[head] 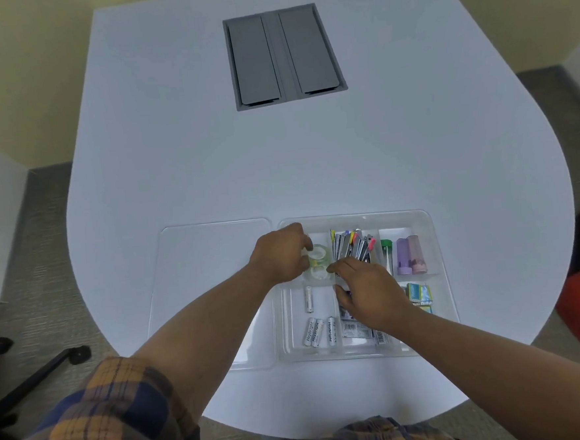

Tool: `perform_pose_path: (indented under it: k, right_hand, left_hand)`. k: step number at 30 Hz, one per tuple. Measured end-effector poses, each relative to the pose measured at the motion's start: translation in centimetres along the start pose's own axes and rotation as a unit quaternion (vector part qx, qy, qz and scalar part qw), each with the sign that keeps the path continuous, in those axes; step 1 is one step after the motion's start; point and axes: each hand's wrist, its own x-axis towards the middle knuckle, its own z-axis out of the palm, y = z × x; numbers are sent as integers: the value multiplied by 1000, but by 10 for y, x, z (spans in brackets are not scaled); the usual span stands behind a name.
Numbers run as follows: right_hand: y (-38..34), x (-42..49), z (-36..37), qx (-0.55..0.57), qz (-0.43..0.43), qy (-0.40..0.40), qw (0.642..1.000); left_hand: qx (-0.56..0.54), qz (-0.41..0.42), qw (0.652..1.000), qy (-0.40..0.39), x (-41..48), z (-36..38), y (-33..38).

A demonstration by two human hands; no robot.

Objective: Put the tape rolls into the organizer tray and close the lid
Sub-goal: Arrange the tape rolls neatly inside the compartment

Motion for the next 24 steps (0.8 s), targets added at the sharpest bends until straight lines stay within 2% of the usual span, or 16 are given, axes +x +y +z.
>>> perform_pose_path:
  k: [4,8,16,19,24]
  right_hand:
    - [-1,0,1,-6,9,-3,1000]
    - [-3,0,0,-3,17,-6,1000]
    - [-6,-1,0,-10,23,-5,1000]
    - [-6,-2,0,-6,24,1,1000]
    - [-7,-1,0,-5,25,1,1000]
  left_hand:
    - [-9,8,1000,-18,-7,8,1]
    - [-16,-17,1000,20,-11,14,6]
    - [-37,30,996,70,-24,7,2]
    - [-39,9,995,93,-25,5,-1]
    - [4,-40,995,89,-15,7,0]
